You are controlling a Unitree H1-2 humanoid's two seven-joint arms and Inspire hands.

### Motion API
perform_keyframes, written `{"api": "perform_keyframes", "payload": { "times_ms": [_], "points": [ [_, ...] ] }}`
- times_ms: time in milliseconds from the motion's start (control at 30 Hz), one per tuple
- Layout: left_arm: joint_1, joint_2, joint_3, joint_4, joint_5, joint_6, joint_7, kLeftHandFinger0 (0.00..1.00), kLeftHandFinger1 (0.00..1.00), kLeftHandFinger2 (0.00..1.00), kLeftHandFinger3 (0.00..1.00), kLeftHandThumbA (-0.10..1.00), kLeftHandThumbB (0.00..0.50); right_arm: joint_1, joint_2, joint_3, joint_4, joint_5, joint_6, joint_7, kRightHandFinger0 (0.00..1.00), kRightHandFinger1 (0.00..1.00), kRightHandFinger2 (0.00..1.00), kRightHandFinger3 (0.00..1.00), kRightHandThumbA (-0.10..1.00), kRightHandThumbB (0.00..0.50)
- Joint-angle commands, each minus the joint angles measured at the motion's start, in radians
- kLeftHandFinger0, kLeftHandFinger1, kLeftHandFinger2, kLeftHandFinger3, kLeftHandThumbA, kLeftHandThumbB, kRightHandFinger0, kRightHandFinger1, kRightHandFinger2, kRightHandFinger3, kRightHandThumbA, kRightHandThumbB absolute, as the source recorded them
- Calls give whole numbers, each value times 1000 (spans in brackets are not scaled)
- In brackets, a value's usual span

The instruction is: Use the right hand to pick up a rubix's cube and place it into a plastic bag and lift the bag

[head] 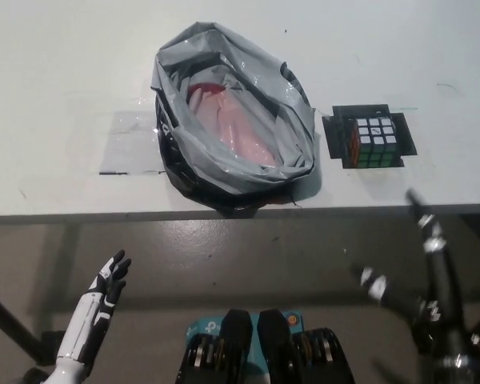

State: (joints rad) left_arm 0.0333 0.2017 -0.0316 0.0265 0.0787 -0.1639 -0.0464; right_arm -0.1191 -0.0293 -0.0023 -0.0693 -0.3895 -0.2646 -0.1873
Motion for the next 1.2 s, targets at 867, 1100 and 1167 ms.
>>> {"api": "perform_keyframes", "payload": {
  "times_ms": [867,1100,1167],
  "points": [
    [25,-24,15,-21,8,-75,15,1000,1000,1000,1000,1000,285,-682,30,-95,678,-48,101,-317,1000,1000,1000,1000,895,387],
    [16,-24,20,-15,12,-81,19,1000,1000,1000,1000,1000,299,-752,6,-106,843,-12,75,-368,1000,1000,1000,1000,921,393],
    [18,-25,22,-18,8,-80,17,1000,1000,1000,1000,1000,304,-757,1,-103,876,-7,67,-376,1000,1000,1000,1000,921,393]
  ]
}}
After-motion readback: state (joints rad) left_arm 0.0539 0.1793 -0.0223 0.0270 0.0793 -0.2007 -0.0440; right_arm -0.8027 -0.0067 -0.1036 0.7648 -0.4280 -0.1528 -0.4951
